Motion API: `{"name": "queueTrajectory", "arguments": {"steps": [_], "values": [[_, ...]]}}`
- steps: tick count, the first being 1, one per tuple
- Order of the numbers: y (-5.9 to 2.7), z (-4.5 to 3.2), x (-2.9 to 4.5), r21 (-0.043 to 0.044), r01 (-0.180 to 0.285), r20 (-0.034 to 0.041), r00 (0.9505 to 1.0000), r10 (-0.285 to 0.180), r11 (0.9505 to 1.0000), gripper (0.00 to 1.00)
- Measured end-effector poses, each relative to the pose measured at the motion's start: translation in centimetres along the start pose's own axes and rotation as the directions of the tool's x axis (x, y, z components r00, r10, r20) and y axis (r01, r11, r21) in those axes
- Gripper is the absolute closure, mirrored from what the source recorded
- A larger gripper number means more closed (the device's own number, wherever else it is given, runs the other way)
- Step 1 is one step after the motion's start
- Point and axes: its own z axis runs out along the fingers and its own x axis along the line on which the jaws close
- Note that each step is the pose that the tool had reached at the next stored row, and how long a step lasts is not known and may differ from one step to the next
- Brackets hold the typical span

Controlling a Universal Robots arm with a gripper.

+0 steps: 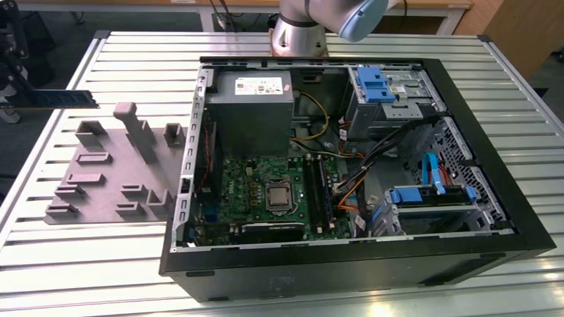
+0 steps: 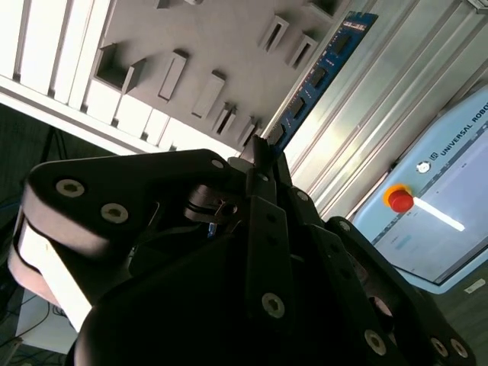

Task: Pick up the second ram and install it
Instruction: 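Pick up the second ram and move it above second insertion slot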

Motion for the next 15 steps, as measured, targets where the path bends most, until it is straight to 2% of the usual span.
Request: {"name": "queueTrajectory", "arguments": {"steps": [15], "values": [[-0.92,-0.01,-0.04,0.0,0.0,0.0001,1.0,0.0,1.0,0.86]]}}
